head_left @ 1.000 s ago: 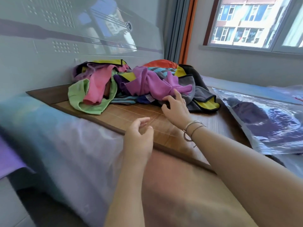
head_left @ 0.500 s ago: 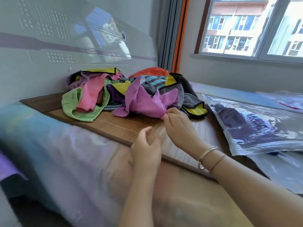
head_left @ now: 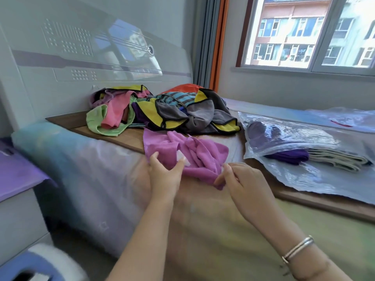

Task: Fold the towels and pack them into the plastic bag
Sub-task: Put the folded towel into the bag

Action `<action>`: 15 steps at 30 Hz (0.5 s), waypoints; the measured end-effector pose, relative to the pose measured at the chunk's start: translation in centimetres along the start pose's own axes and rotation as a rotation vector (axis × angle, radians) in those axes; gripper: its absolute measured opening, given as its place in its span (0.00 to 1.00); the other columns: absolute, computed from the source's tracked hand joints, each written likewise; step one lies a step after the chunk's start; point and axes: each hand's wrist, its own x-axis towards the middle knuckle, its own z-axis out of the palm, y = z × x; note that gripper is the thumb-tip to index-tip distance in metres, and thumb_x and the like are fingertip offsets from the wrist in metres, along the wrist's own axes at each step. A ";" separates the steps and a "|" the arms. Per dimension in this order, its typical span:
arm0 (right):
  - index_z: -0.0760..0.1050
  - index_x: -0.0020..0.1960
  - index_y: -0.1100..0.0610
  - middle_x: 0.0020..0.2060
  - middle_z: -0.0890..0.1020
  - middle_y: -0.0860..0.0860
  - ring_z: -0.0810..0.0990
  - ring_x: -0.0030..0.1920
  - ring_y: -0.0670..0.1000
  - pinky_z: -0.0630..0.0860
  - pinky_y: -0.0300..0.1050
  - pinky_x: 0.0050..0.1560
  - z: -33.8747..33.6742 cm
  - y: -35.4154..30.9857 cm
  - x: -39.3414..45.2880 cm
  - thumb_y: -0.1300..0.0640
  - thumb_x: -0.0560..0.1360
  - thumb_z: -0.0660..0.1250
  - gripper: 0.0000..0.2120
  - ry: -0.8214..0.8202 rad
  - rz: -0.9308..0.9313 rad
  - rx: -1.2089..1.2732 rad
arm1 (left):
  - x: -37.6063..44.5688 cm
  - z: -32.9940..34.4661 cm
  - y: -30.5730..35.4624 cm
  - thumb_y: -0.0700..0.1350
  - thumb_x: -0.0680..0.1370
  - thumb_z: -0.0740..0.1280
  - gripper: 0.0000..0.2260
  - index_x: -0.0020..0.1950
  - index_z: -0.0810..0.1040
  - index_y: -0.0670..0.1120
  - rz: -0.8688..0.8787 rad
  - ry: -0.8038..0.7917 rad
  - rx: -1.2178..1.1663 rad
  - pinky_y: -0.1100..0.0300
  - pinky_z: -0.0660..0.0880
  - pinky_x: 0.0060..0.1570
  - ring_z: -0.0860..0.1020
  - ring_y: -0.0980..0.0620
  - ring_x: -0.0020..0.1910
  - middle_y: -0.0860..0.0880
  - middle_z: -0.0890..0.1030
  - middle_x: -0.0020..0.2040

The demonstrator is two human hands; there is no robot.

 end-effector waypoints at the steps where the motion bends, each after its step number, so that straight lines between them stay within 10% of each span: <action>1: 0.82 0.33 0.52 0.35 0.83 0.47 0.79 0.43 0.47 0.72 0.46 0.51 -0.1 0.0 0.0 0.55 0.81 0.56 0.22 -0.013 0.017 0.003 | 0.0 -0.1 -0.3 0.52 0.72 0.74 0.37 0.75 0.59 0.47 0.019 0.001 0.035 0.56 0.66 0.67 0.69 0.49 0.68 0.45 0.67 0.71; 6: 0.78 0.30 0.55 0.27 0.80 0.48 0.77 0.33 0.45 0.72 0.46 0.43 0.6 0.2 0.3 0.51 0.79 0.58 0.22 0.053 0.110 0.056 | 0.3 -0.5 -0.1 0.49 0.73 0.74 0.41 0.79 0.53 0.51 0.120 0.061 0.172 0.61 0.64 0.60 0.67 0.46 0.69 0.42 0.63 0.72; 10: 0.80 0.44 0.53 0.50 0.79 0.48 0.75 0.55 0.47 0.70 0.35 0.55 2.5 0.3 1.8 0.49 0.78 0.62 0.11 0.060 0.081 0.199 | 1.1 -0.7 -0.5 0.49 0.74 0.72 0.23 0.68 0.72 0.51 0.225 0.090 0.357 0.67 0.63 0.52 0.73 0.49 0.56 0.45 0.68 0.61; 15: 0.78 0.64 0.53 0.69 0.72 0.55 0.65 0.72 0.51 0.60 0.46 0.71 5.4 0.2 3.5 0.49 0.80 0.60 0.16 -0.153 0.111 0.105 | 1.9 -1.1 -1.2 0.40 0.73 0.70 0.04 0.44 0.81 0.48 0.306 0.103 0.473 0.64 0.69 0.48 0.75 0.52 0.44 0.49 0.69 0.50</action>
